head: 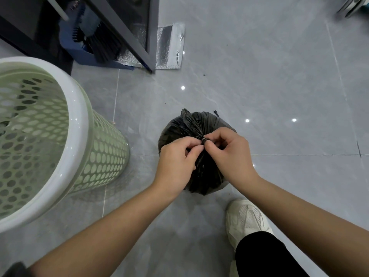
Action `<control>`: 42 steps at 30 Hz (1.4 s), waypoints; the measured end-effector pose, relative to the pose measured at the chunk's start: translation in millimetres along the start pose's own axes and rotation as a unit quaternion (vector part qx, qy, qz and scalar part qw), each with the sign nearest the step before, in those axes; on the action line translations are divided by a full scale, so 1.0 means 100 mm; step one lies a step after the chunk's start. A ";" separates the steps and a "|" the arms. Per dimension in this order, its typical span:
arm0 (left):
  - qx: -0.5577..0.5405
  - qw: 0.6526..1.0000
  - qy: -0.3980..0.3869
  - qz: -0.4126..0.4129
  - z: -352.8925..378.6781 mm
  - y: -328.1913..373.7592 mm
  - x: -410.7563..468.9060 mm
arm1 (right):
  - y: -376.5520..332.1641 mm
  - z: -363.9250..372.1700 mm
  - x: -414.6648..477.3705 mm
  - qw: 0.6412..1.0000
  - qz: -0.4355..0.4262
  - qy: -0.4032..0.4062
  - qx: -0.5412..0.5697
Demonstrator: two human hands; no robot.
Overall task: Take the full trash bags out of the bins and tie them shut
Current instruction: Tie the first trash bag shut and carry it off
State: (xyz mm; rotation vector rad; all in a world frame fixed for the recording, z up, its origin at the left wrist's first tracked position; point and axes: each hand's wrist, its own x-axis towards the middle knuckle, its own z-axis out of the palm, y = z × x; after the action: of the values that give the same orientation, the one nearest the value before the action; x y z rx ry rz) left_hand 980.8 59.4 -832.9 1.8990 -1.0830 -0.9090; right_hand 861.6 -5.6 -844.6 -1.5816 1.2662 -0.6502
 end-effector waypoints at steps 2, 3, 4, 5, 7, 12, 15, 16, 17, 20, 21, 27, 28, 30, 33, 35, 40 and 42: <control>-0.009 1.000 -0.002 -0.010 -0.01 0.00 0.01 | 0.00 0.01 -0.02 1.000 0.008 -0.002 0.007; -0.011 1.000 0.000 -0.010 -0.01 0.01 0.01 | 0.00 0.01 -0.03 1.000 0.010 -0.001 0.007; -0.015 1.000 0.004 -0.010 -0.01 0.02 0.00 | -0.01 0.01 -0.03 1.000 0.011 -0.001 0.005; -0.018 1.000 0.010 -0.012 -0.01 0.02 0.00 | -0.02 0.01 -0.03 1.000 0.013 -0.002 0.006; -0.028 0.999 0.021 -0.027 -0.01 0.04 0.01 | -0.04 0.02 -0.03 1.000 0.023 -0.008 0.017; -0.012 0.999 0.017 -0.036 -0.11 0.09 0.10 | -0.09 -0.04 0.03 0.994 0.052 -0.073 0.061; 0.003 0.999 -0.016 -0.036 -0.20 0.11 0.15 | -0.15 -0.15 0.08 0.972 0.103 -0.164 0.132; 0.004 0.999 -0.031 -0.034 -0.23 0.11 0.17 | -0.16 -0.18 0.09 0.962 0.121 -0.194 0.149; 0.005 0.999 -0.044 -0.029 -0.24 0.12 0.18 | -0.17 -0.20 0.10 0.954 0.136 -0.214 0.163; -0.001 0.998 -0.055 -0.024 -0.23 0.13 0.18 | -0.16 -0.19 0.08 0.947 0.165 -0.196 0.195; 0.000 0.999 -0.046 -0.023 -0.21 0.13 0.17 | -0.15 -0.17 0.07 0.948 0.175 -0.175 0.202; 0.049 0.998 0.005 0.027 -0.15 0.09 0.11 | -0.10 -0.06 0.02 0.957 0.200 -0.076 0.198; 0.041 0.999 0.001 0.022 -0.15 0.09 0.10 | -0.10 -0.05 0.02 0.959 0.193 -0.063 0.196; 0.020 1.000 -0.003 0.001 -0.13 0.10 0.11 | -0.11 -0.03 0.01 0.963 0.178 -0.045 0.196; -0.024 0.998 -0.015 -0.047 -0.13 0.11 0.16 | -0.10 -0.01 0.01 0.967 0.168 -0.034 0.190; -0.040 0.997 -0.026 -0.064 -0.11 0.11 0.19 | -0.08 0.01 0.01 0.971 0.158 -0.028 0.180; -0.022 0.997 0.012 -0.069 -0.01 0.09 0.17 | -0.04 0.08 0.01 0.984 0.130 0.015 0.121; -0.007 0.998 0.021 -0.065 0.02 0.08 0.17 | -0.03 0.10 0.02 0.985 0.139 0.023 0.095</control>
State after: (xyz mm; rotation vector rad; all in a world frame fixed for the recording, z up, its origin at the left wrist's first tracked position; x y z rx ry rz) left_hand 982.4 41.0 -830.2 1.9869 -0.9347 -0.9411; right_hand 872.1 -3.5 -846.4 -1.2135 1.3853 -0.6113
